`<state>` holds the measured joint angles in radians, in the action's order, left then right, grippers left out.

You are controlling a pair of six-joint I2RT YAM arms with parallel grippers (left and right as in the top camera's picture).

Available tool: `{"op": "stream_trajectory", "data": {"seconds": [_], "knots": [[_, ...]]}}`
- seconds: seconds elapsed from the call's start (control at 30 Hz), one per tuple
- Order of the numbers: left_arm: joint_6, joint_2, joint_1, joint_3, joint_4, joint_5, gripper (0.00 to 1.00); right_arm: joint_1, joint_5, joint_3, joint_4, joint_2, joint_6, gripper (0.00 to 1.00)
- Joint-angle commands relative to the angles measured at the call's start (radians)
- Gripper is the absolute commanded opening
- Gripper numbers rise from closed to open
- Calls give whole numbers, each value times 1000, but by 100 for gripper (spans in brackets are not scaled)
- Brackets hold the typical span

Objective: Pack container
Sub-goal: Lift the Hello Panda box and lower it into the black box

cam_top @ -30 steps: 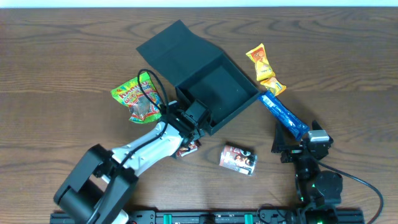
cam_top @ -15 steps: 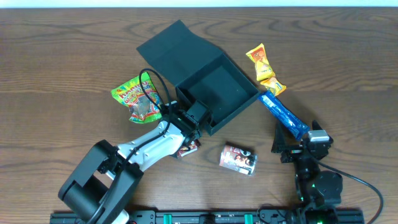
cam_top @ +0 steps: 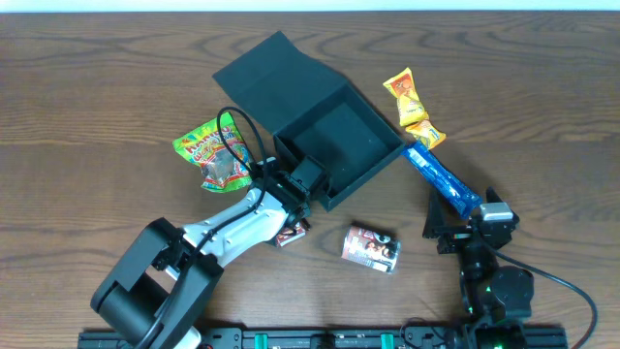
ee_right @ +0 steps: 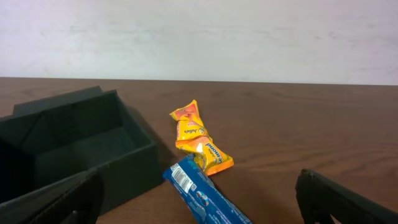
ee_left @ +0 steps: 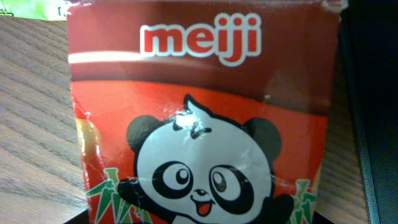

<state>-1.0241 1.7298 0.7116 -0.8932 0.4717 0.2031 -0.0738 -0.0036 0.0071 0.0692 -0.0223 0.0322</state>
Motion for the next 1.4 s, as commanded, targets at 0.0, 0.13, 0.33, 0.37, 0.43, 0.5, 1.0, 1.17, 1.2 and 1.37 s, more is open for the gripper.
{"op": "stream_trajectory", "data": {"seconds": [0.0,0.13,0.33,0.37,0.43,0.5,1.0,1.17,1.2,1.37], "knots": [[4,0,2,-5,26,13,52,8,3,-2,6,3,-15,99],[42,-20,2,-36,76,14,43,8,3,-2,6,3,-15,99],[63,-65,2,-121,185,31,34,8,3,-2,6,3,-15,99],[63,-73,2,-135,204,37,34,8,3,-2,6,3,-15,99],[63,-92,2,-162,234,40,34,8,3,-2,6,3,-15,99],[63,-114,2,-190,262,40,34,8,3,-2,6,3,-15,99],[-126,-185,3,-389,287,59,30,8,3,-2,6,3,-15,99],[-144,-163,3,-393,209,63,30,8,3,-2,6,3,-15,99],[-148,-154,3,-397,203,63,31,8,3,-2,6,3,-15,99],[-155,-82,3,-443,204,63,31,8,3,-2,6,3,-15,99]]}}
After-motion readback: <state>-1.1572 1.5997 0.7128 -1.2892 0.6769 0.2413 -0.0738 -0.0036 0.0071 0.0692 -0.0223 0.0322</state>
